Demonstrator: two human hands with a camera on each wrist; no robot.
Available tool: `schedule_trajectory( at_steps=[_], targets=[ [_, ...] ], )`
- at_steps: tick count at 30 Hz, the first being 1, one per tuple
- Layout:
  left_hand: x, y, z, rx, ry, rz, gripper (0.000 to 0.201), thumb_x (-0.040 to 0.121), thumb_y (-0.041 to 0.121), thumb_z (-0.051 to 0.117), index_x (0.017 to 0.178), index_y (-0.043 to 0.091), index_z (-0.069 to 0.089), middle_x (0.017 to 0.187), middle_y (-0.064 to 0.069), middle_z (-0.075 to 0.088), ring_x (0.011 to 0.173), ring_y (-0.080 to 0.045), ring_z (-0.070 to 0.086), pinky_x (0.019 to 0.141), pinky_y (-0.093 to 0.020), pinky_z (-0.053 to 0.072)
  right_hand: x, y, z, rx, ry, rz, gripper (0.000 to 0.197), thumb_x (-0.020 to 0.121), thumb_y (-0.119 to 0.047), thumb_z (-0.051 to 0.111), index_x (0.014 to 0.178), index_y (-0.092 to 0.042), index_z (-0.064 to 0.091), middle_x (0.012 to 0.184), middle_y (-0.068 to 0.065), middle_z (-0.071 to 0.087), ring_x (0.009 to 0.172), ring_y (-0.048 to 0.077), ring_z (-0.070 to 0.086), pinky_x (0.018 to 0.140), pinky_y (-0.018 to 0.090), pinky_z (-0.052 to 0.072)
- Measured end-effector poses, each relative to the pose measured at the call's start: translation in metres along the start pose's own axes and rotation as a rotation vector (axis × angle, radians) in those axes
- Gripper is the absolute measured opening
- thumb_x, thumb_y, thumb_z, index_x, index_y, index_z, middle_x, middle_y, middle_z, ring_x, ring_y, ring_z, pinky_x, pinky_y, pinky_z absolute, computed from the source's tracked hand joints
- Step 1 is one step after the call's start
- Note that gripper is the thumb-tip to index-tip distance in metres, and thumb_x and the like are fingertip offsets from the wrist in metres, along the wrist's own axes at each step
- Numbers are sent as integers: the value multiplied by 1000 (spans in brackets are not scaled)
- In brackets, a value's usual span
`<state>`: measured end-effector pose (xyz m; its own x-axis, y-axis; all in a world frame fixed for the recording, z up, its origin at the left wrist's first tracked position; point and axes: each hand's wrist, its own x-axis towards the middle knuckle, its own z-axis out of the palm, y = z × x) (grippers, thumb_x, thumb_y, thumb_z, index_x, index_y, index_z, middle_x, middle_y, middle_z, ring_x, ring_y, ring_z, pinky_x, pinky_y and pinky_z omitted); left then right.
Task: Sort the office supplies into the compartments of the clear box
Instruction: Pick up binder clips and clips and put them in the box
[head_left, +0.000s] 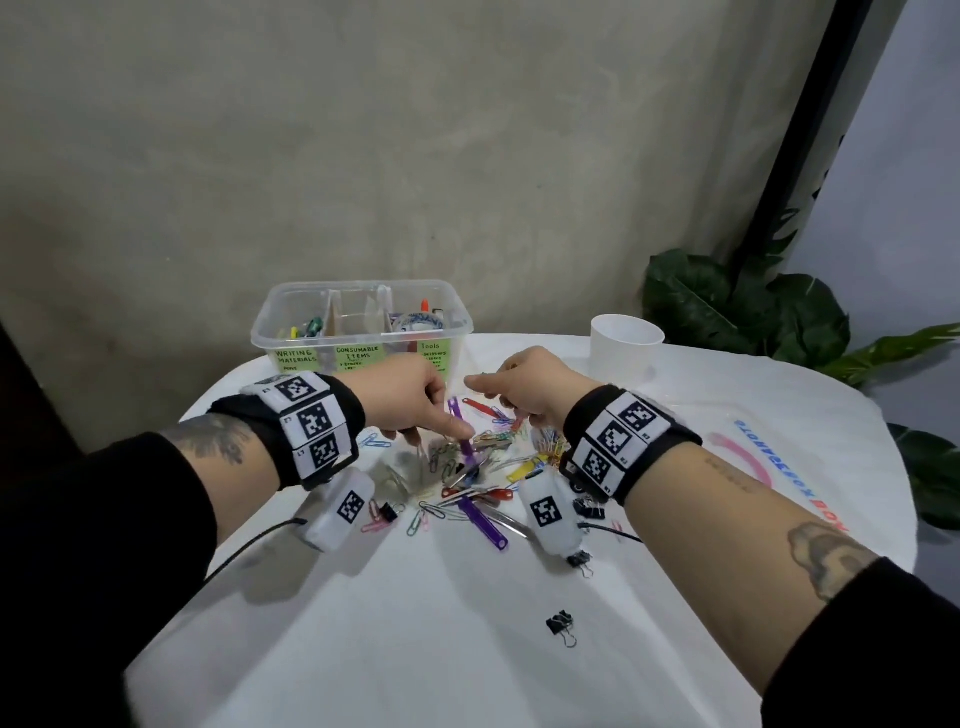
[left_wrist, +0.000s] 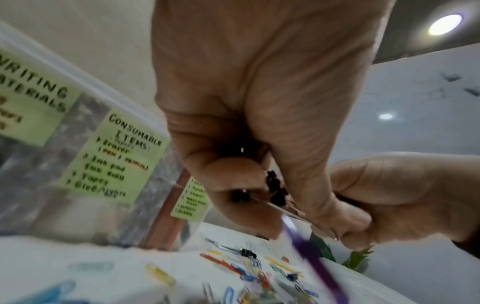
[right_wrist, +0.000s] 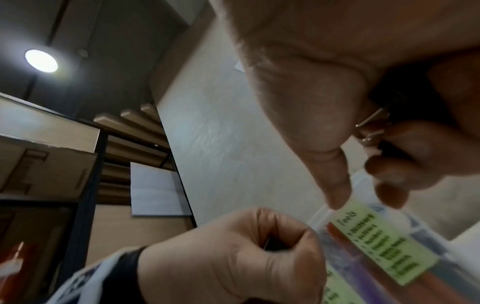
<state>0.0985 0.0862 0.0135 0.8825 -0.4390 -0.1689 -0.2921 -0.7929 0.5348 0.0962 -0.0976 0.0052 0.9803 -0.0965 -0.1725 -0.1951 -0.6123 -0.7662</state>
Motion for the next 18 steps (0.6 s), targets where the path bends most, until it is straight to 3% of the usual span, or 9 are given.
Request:
schedule_trajectory(
  at_steps=[3,8,10,13,15,18],
  targets=[
    [2,-4,-21,46,146,-8,53,69,66,73,66,15,57,57,8,65,57,-9,70,45,-22,44,10,-15,1,106,41,-56,30,85,-34,73,77,-9,59,62,5,45,49,19,35,43,22,31],
    [9,-19,-50,9,185,-29,62,60,77,70,66,15,63,63,-2,70,62,-18,73,49,-24,45,29,-40,12,226,112,-140,24,85,-28,71,74,-14,54,64,4,49,54,19,42,47,25,36],
    [17,-25,-55,-46,330,-23,56,70,70,69,67,15,59,57,-2,63,56,-19,69,46,-22,44,36,-54,20,348,95,-157,18,87,-21,67,77,-13,54,64,4,49,52,17,41,46,24,34],
    [34,-36,-70,-369,575,-31,34,89,42,67,74,12,57,66,-7,63,56,-19,62,49,-26,54,46,-80,34,648,-19,-82,10,93,-11,53,84,-10,55,62,2,48,48,13,39,41,22,31],
    [45,-43,-79,-569,652,-78,25,95,31,62,78,12,56,74,-10,63,53,-13,62,49,-24,56,54,-98,45,816,-60,-16,18,95,-10,45,78,-10,52,62,2,46,48,13,37,44,22,29],
    [58,-49,-82,-831,718,-159,25,98,25,56,78,12,53,70,-7,58,50,-10,55,41,-18,51,62,-122,61,984,-24,33,21,92,-11,40,71,-12,45,61,3,41,49,15,34,46,25,26]
  ],
)
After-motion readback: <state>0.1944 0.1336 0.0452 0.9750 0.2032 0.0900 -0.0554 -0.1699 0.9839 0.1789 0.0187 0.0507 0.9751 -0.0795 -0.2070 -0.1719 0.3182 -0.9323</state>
